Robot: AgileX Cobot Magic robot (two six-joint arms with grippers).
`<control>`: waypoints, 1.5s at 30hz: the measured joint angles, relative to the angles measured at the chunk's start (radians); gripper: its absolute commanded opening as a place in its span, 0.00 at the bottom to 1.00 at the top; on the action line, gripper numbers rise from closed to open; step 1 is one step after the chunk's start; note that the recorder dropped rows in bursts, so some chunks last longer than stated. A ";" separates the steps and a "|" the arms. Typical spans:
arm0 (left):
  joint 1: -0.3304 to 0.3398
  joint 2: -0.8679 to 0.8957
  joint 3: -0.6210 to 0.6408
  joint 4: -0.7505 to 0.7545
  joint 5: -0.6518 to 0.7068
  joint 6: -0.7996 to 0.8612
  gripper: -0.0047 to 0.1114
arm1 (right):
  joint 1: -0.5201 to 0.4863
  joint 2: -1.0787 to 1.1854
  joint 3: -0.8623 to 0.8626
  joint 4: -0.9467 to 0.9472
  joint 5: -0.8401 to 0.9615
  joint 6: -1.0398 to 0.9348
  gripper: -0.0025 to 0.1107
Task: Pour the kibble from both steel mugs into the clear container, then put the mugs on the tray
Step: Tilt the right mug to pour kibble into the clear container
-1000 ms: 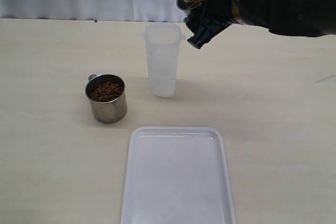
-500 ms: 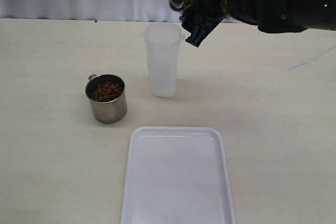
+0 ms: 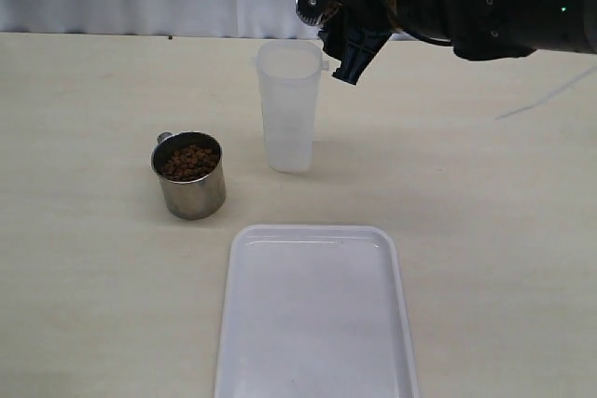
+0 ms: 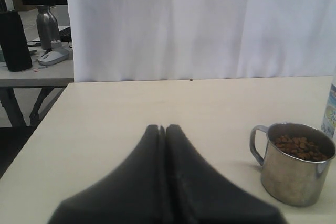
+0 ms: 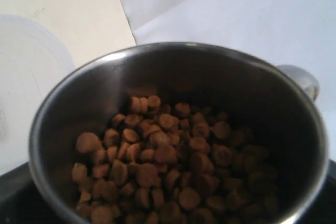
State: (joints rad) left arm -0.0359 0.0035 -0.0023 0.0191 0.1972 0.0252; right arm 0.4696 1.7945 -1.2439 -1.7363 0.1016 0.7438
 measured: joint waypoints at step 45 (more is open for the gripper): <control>0.000 0.000 0.000 0.000 0.000 0.000 0.04 | 0.009 0.049 -0.051 0.000 -0.003 -0.359 0.06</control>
State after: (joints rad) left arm -0.0359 0.0035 -0.0023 0.0191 0.1972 0.0252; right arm 0.4785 1.8434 -1.2946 -1.7363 0.0986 0.3848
